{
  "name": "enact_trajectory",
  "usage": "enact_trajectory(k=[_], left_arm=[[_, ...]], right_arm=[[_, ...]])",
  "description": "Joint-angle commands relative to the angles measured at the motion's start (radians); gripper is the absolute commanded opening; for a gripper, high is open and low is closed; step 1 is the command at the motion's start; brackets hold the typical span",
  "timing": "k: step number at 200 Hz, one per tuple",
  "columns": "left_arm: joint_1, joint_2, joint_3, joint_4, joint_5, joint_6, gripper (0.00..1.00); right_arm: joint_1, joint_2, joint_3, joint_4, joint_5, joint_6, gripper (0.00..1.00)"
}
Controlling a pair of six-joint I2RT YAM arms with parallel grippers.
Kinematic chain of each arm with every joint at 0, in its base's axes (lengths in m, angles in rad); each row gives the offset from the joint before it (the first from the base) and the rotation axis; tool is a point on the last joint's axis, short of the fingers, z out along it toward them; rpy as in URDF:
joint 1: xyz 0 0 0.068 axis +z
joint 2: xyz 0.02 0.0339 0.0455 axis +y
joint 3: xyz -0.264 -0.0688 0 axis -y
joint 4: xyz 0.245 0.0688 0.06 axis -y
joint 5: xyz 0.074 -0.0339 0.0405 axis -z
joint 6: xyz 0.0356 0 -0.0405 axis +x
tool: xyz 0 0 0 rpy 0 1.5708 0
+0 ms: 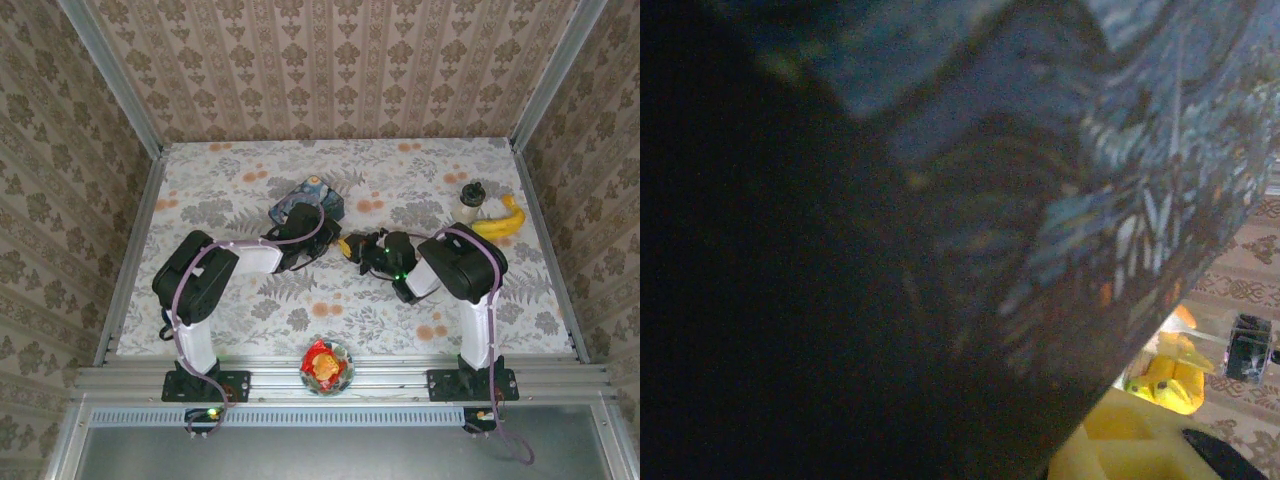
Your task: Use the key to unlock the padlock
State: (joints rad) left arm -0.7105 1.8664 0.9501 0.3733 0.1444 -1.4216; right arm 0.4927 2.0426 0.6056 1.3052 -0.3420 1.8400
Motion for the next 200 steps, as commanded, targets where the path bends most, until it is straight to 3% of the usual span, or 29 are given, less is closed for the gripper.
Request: enact_trajectory(k=[1, 28, 69, 124, 134, 164, 200], left_arm=[[-0.088, 0.065, -0.025, -0.071, 0.345, -0.179, 0.25], [-0.089, 0.070, -0.044, -0.029, 0.345, -0.200, 0.30], [-0.087, 0.058, -0.071, 0.018, 0.331, -0.219, 0.45], [-0.069, -0.002, -0.120, 0.045, 0.303, -0.218, 0.51], [-0.063, -0.025, -0.133, 0.049, 0.293, -0.213, 0.68], [-0.040, -0.117, -0.151, 0.009, 0.273, -0.163, 0.98], [-0.015, -0.258, -0.139, -0.106, 0.250, -0.061, 1.00]], right_arm=[[0.059, 0.005, 0.086, 0.009, 0.075, 0.084, 0.00], [0.066, -0.023, 0.089, 0.008, 0.120, 0.087, 0.00], [0.066, -0.027, 0.080, 0.007, 0.164, 0.091, 0.00], [0.066, -0.015, 0.054, 0.007, 0.195, 0.090, 0.00], [0.065, -0.016, 0.053, 0.008, 0.195, 0.090, 0.00], [0.066, -0.014, 0.053, 0.008, 0.199, 0.093, 0.00], [0.065, -0.024, 0.051, 0.006, 0.203, 0.085, 0.00]])
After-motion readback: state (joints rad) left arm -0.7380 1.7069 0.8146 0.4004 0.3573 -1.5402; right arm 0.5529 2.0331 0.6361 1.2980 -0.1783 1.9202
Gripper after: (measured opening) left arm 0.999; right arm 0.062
